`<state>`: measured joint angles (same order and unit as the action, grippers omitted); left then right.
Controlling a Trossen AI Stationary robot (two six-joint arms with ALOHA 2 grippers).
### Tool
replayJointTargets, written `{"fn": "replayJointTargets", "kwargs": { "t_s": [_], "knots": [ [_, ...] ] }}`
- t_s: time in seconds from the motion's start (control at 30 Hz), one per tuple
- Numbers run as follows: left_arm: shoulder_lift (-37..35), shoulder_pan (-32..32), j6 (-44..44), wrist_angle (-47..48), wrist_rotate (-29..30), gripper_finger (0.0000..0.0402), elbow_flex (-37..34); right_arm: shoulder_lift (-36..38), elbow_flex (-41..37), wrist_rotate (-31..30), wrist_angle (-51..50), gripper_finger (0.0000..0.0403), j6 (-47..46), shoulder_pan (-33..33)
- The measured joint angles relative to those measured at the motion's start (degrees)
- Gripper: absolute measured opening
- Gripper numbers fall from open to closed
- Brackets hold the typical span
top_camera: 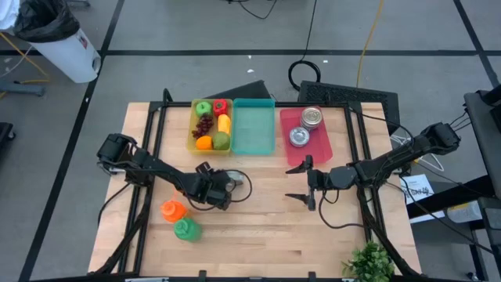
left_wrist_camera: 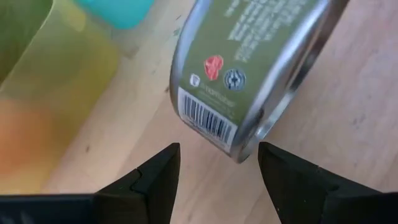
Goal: Pick & Place Food Item
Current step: Put the green tuna can into the red bin
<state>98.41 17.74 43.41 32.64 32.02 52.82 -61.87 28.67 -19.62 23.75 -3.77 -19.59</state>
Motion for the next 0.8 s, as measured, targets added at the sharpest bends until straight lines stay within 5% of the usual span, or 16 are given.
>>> {"fn": "replayJointTargets", "kwargs": {
  "t_s": [0.5,0.8],
  "knots": [
    [0.0,-1.0,-29.6,-20.2,-0.6,0.0227,0.0,0.0,0.0,0.0,0.0,0.0352,0.0,0.0],
    [0.0,-4.8,-30.7,-25.5,-7.0,0.0227,0.0,-2.9,0.0,-0.1,0.0,0.0352,-0.1,0.0]
  ]
}}
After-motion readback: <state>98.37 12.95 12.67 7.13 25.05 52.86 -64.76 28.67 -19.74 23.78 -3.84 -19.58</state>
